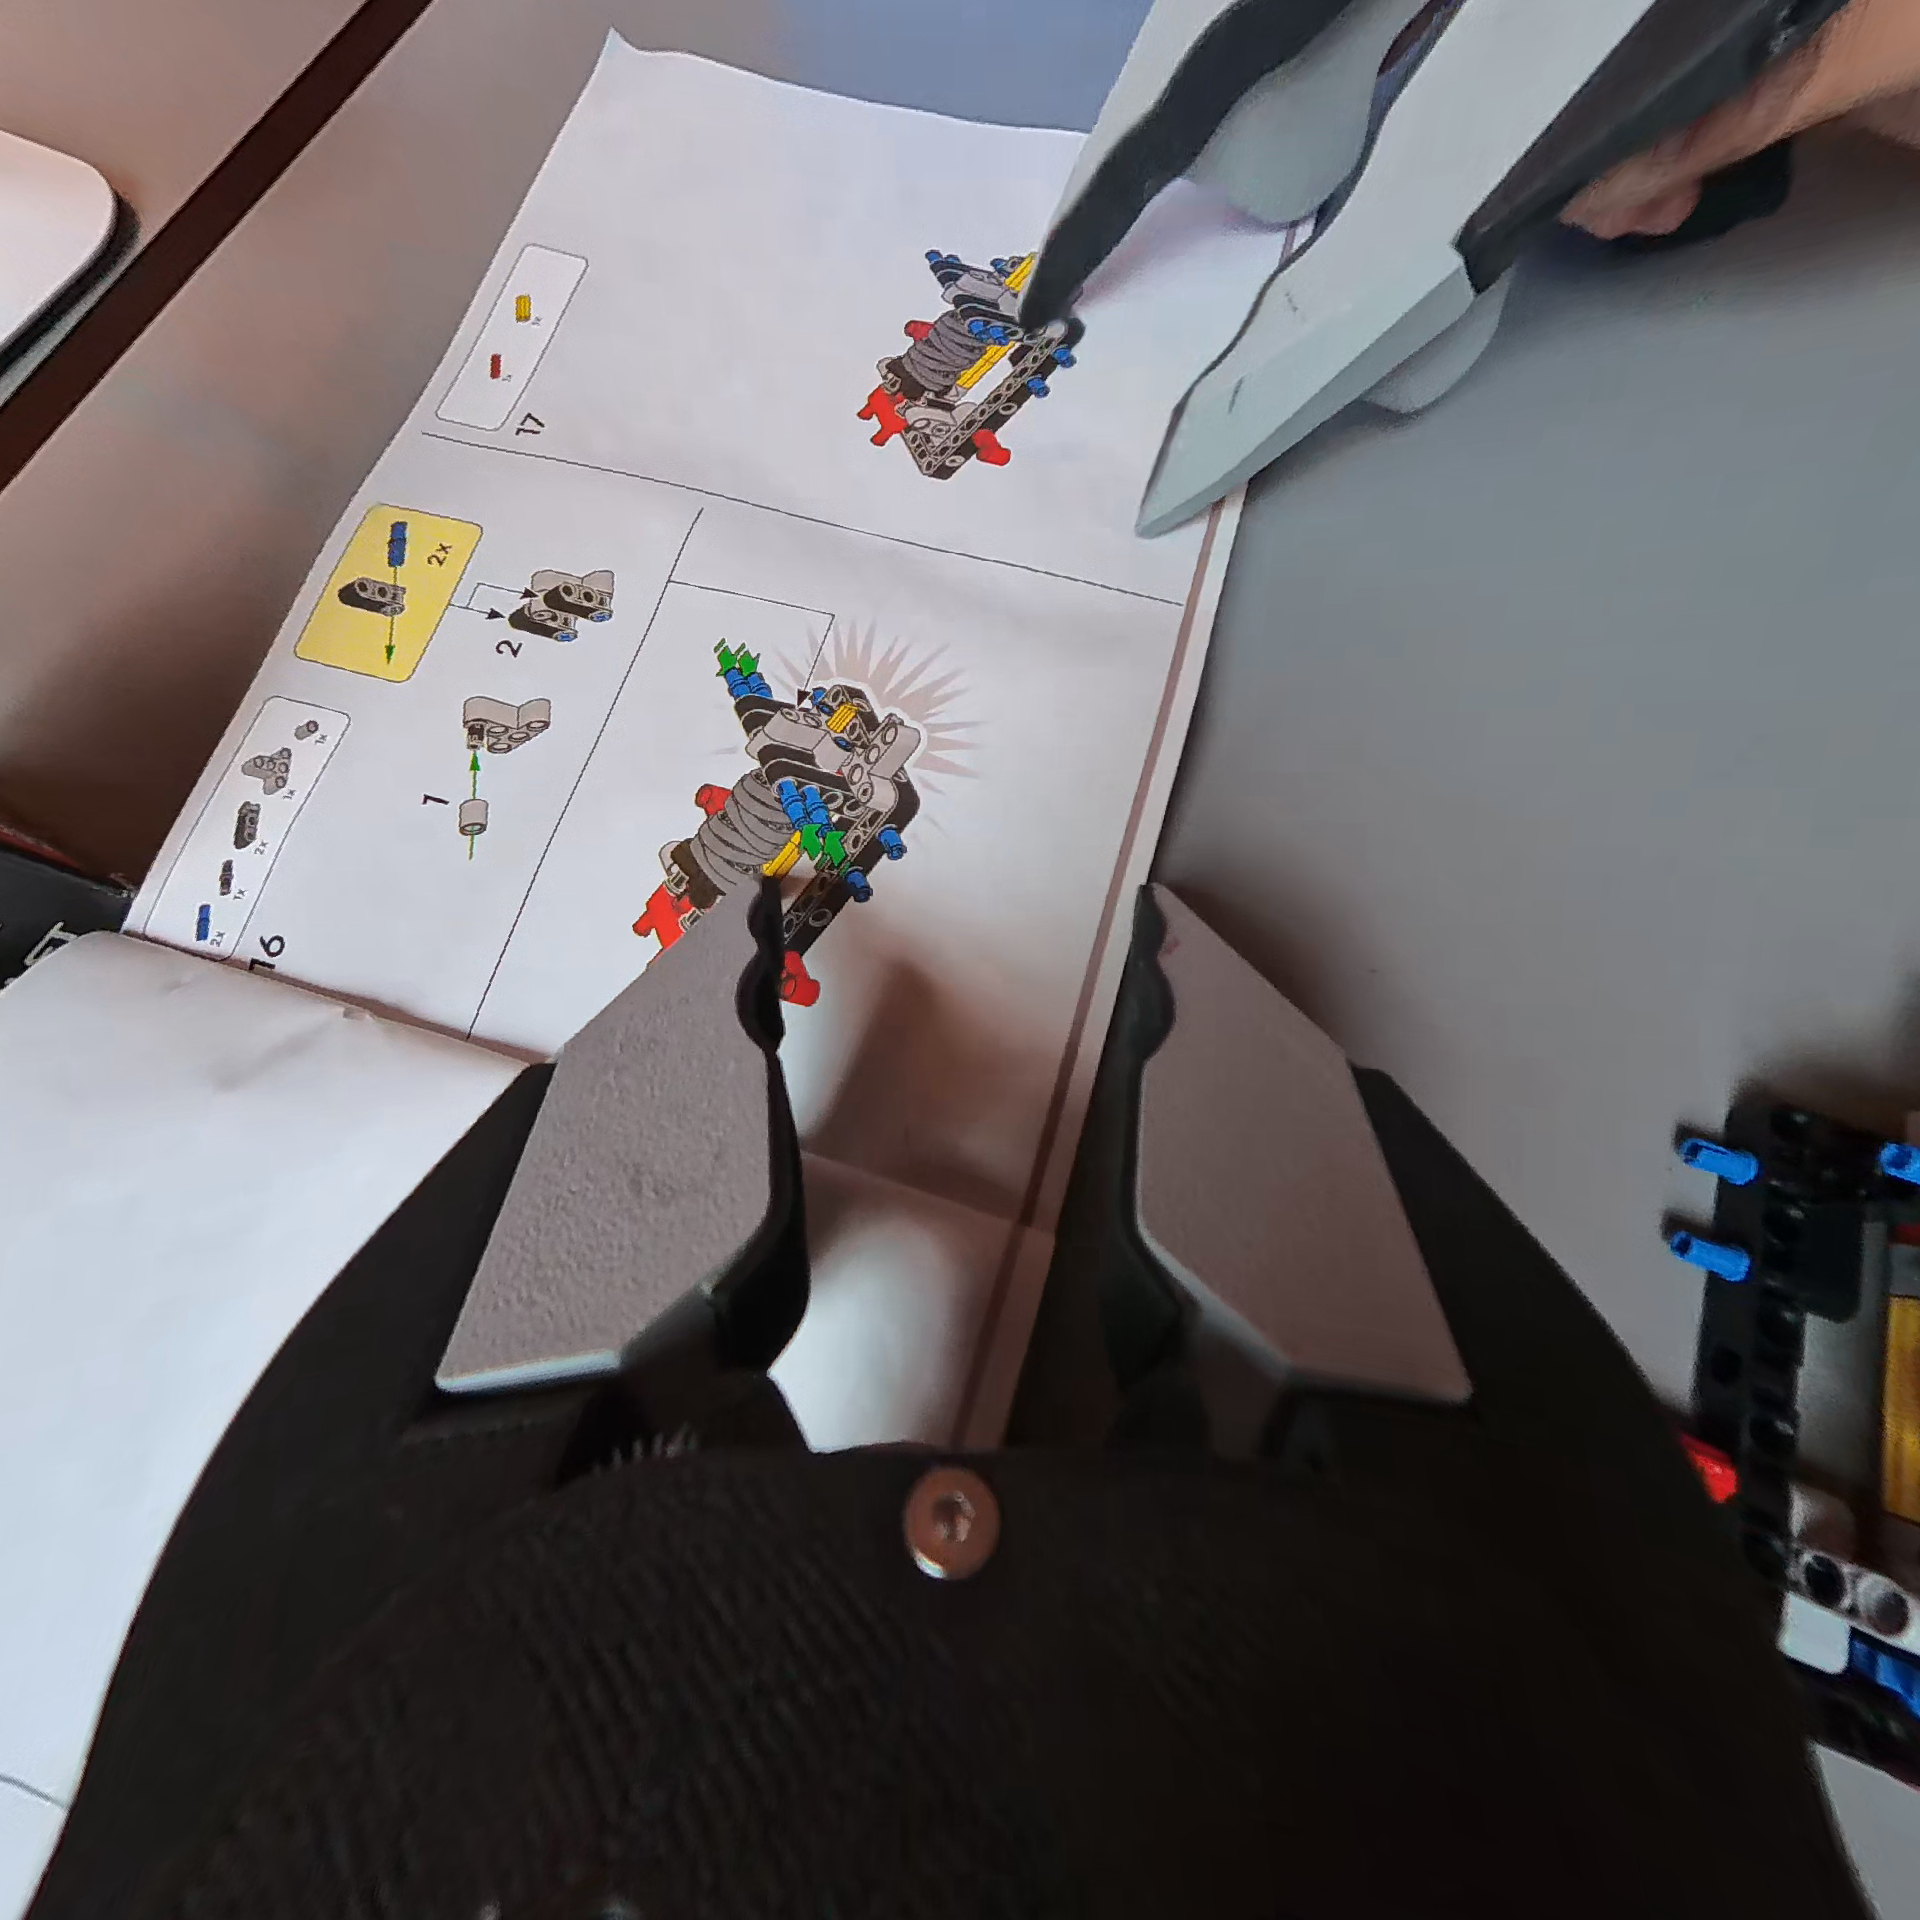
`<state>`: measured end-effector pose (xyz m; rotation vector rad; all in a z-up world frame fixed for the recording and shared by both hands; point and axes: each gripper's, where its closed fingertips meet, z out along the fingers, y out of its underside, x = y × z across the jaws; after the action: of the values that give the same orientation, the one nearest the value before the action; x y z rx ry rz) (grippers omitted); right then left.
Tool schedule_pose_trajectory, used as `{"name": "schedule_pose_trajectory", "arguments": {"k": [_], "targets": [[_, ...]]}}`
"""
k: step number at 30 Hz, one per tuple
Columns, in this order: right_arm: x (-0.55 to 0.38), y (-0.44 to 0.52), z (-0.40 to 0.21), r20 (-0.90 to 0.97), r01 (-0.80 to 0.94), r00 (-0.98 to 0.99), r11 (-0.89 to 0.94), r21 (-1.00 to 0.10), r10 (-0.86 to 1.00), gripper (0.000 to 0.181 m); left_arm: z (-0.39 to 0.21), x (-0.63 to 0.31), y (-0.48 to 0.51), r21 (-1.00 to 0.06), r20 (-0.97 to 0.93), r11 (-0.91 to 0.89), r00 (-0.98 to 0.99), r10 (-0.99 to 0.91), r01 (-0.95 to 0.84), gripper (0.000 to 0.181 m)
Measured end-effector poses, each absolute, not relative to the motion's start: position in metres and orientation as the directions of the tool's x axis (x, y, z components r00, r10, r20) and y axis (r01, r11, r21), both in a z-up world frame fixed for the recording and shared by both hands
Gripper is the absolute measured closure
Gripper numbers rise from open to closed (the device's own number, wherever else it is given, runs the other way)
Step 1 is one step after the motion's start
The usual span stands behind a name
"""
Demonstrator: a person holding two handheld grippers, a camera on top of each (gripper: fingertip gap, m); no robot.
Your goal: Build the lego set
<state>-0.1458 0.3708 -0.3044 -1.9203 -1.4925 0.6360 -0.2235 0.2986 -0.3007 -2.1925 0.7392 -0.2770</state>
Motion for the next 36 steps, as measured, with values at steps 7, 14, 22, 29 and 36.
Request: {"name": "schedule_pose_trajectory", "arguments": {"k": [7,14,22,29,36], "targets": [[-0.165,0.352,-0.303,-0.037,0.633,0.183,-0.146,-0.76,0.982,0.131,-0.303,-0.216,0.301,-0.731,-0.086,-0.512,0.806,-0.586,-0.451,0.104],[-0.169,0.349,-0.302,-0.045,0.631,0.165,-0.141,-0.763,0.985,0.132,-0.297,-0.206,0.304,-0.755,-0.115,-0.473,0.801,-0.588,-0.455,0.109],[-0.169,0.345,-0.297,-0.155,0.604,0.132,-0.203,-0.77,0.979,0.124,-0.28,-0.204,0.304,-0.809,-0.169,-0.371,0.786,-0.595,-0.456,0.143],[-0.147,0.349,-0.277,-0.104,0.573,0.012,-0.093,-0.815,0.994,0.112,-0.279,-0.212,0.302,-0.819,-0.141,-0.379,0.79,-0.596,-0.432,0.181],[-0.114,0.358,-0.279,0.187,0.71,-0.04,0.16,-0.686,0.982,0.117,-0.268,-0.224,0.303,-0.869,0.011,-0.413,0.821,-0.57,-0.275,0.181]]}}
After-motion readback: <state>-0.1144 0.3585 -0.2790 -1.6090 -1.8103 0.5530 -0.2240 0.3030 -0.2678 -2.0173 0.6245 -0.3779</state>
